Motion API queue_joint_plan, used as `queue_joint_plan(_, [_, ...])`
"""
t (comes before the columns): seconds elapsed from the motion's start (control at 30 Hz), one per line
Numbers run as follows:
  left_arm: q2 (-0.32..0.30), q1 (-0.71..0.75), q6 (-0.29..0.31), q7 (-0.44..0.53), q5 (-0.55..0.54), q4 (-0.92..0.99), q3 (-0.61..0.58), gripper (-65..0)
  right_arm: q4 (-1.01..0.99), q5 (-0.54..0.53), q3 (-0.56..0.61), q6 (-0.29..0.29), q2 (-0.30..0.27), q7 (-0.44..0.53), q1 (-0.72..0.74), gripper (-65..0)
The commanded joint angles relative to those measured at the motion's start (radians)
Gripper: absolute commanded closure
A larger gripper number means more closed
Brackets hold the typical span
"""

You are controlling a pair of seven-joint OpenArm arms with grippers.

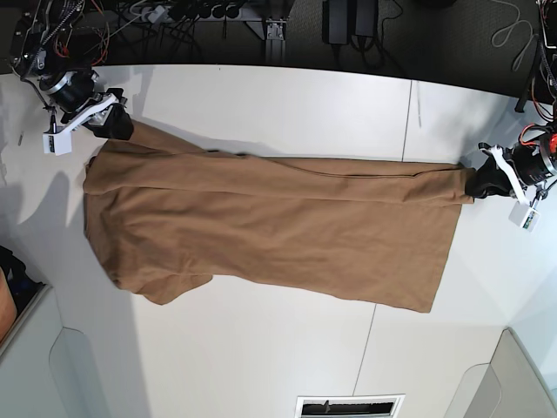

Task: Layout the t-shirt on the table in an organized manner, then fold the t-shirt properly
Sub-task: 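Fold the lifted edge over the shirt body with both grippers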

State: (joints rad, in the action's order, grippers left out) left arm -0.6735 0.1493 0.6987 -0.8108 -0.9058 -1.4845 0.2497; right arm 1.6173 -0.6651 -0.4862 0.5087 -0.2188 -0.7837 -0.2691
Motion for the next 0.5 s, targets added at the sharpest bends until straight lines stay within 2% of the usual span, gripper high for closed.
queue_joint_plan(0.0, [-0.025, -0.013, -0.001, 0.016, -0.018, -0.013, 0.011, 0.0, 0.001, -0.006, 0.003, 0.0, -0.01, 0.005, 0.0, -17.3])
queue_joint_plan(0.17, [-0.025, -0.013, -0.001, 0.016, -0.019, -0.013, 0.011, 0.0, -0.006, -0.006, 0.01, 0.004, -0.011, 0.011, 0.0, -0.7])
queue_joint_plan(0.33, [-0.025, -0.013, -0.001, -0.019, -0.037, -0.013, 0.011, 0.0, -0.005, -0.039, 0.01, 0.006, -0.011, 0.012, 0.0, 0.0])
queue_joint_plan(0.47, [-0.026, -0.013, -0.001, -0.112, -0.109, -0.029, 0.013, 0.0, 0.022, -0.099, 0.008, 0.047, -0.011, -0.052, -0.012, 0.0])
